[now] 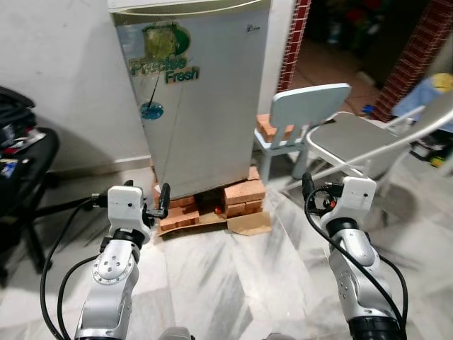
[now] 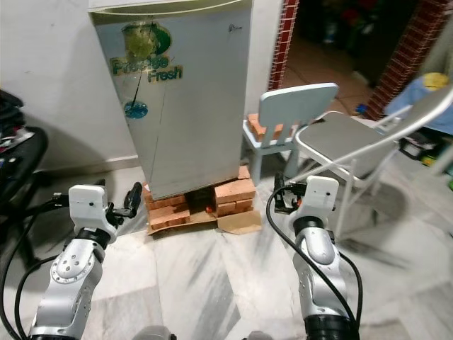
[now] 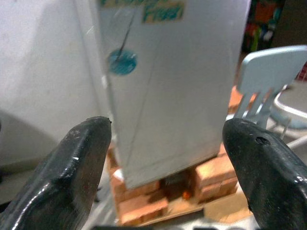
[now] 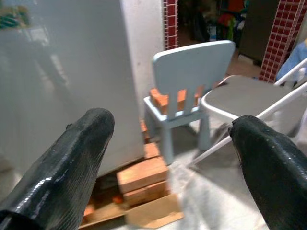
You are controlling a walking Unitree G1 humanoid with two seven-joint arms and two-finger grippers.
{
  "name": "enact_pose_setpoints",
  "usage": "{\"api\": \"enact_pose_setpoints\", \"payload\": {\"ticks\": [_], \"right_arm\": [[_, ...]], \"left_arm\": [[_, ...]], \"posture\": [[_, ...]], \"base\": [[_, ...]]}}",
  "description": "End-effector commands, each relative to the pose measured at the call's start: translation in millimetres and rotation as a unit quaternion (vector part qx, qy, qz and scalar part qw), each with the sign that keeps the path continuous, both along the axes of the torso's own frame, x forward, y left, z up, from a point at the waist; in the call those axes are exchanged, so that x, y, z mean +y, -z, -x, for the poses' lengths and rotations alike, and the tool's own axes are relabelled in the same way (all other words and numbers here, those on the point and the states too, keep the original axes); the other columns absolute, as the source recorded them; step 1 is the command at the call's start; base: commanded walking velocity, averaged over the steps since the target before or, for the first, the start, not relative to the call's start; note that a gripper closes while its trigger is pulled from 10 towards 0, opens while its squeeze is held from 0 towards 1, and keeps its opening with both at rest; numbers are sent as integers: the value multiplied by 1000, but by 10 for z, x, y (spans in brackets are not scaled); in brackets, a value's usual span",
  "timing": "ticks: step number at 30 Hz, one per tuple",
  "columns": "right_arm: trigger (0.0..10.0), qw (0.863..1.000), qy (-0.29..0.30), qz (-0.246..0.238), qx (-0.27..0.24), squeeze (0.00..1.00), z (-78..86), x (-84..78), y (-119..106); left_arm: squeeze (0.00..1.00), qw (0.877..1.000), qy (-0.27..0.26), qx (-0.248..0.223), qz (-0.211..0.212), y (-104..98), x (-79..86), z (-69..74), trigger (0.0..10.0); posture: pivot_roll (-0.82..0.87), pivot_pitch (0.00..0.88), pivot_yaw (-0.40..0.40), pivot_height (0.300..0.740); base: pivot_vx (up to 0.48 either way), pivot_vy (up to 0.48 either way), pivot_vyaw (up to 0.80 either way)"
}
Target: Restocking fridge
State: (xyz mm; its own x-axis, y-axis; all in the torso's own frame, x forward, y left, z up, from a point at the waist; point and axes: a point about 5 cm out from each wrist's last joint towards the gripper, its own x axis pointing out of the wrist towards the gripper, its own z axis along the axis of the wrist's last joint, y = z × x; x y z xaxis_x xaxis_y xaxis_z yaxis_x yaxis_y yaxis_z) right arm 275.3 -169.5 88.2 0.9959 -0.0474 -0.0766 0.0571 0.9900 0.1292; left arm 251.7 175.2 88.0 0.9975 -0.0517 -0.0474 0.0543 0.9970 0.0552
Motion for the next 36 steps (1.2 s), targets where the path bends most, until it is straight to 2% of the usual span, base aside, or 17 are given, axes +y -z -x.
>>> {"api": "enact_pose_setpoints", "payload": {"ticks": [1,11,19,23,26,36], "right_arm": [[10000,1000,-3,6,-13,0,-28,-7,-68],[10000,1000,-4,6,-12,0,-22,4,-74],[10000,1000,-1,5,-9,0,-14,0,-55],[10000,1000,-2,6,-12,0,-31,9,-78],[10000,1000,-2,6,-13,0,-41,11,-85],[10000,1000,-4,6,-15,0,-52,24,-96]], "left_arm": [[0,1000,-1,-2,4,-24,-1,-3,10000],[0,1000,8,-5,11,-45,-6,4,10000],[0,1000,8,0,14,-33,-20,32,10000],[0,1000,15,-7,15,-72,-27,2,10000],[0,1000,18,-11,14,-94,-24,-8,10000],[0,1000,19,-4,20,-76,-43,5,10000]], "posture": [[78,0,0,740],[82,0,0,740],[84,0,-3,740],[84,0,-6,740],[84,0,-5,740],[86,0,-8,740]], "base": [[0,480,0],[0,474,0],[0,465,-741],[0,451,0],[261,403,-300],[277,392,-800]]}}
